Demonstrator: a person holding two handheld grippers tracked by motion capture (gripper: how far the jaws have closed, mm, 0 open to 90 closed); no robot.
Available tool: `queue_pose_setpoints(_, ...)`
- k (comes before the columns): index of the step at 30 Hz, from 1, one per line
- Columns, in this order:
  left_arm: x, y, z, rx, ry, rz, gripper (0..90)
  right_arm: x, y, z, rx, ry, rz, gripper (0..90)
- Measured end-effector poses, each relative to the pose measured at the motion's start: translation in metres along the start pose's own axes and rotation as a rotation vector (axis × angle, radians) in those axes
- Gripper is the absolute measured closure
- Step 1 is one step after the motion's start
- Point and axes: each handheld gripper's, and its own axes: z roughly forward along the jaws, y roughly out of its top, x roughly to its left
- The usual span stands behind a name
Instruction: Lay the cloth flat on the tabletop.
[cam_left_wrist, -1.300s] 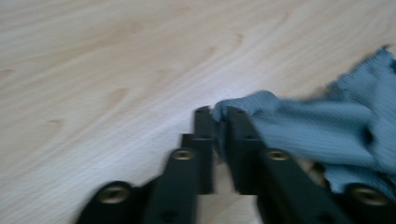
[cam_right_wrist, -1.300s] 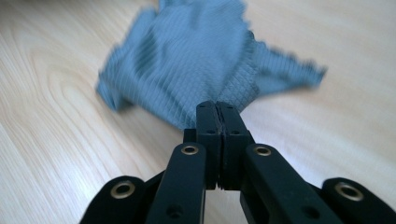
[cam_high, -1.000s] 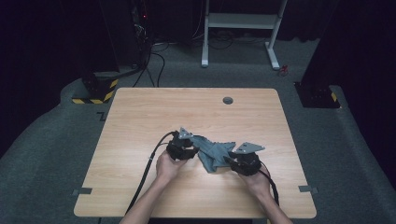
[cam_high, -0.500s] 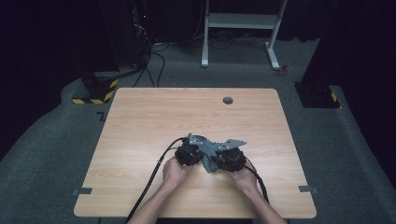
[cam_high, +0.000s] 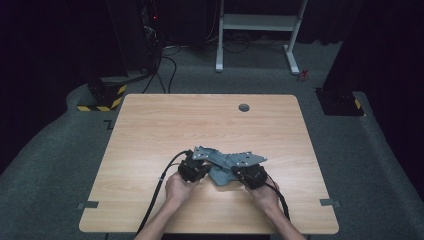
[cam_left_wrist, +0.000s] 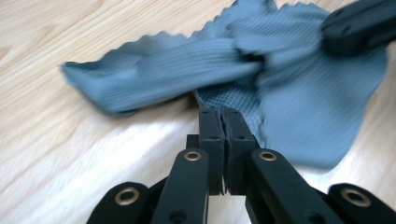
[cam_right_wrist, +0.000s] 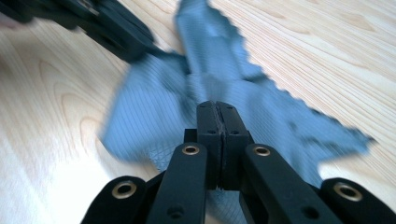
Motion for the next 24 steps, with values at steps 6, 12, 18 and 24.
queue_pose_setpoints(6, 0.003, -0.022, -0.012, 0.010, -0.041, -0.057, 88.2, -0.004, -0.023, -0.015, 0.013, 0.015, 0.016, 89.6)
queue_pose_setpoints(12, -0.006, -0.030, -0.013, 0.047, -0.069, -0.052, 86.5, 0.003, -0.036, -0.017, 0.036, 0.070, 0.015, 78.8)
queue_pose_setpoints(18, -0.005, -0.022, -0.017, -0.024, -0.040, -0.069, 74.5, -0.007, -0.024, -0.025, -0.040, 0.003, 0.060, 66.4)
queue_pose_setpoints(24, -0.008, -0.007, 0.002, -0.022, 0.002, -0.044, 53.5, -0.022, -0.005, -0.006, -0.004, -0.050, 0.085, 60.8)
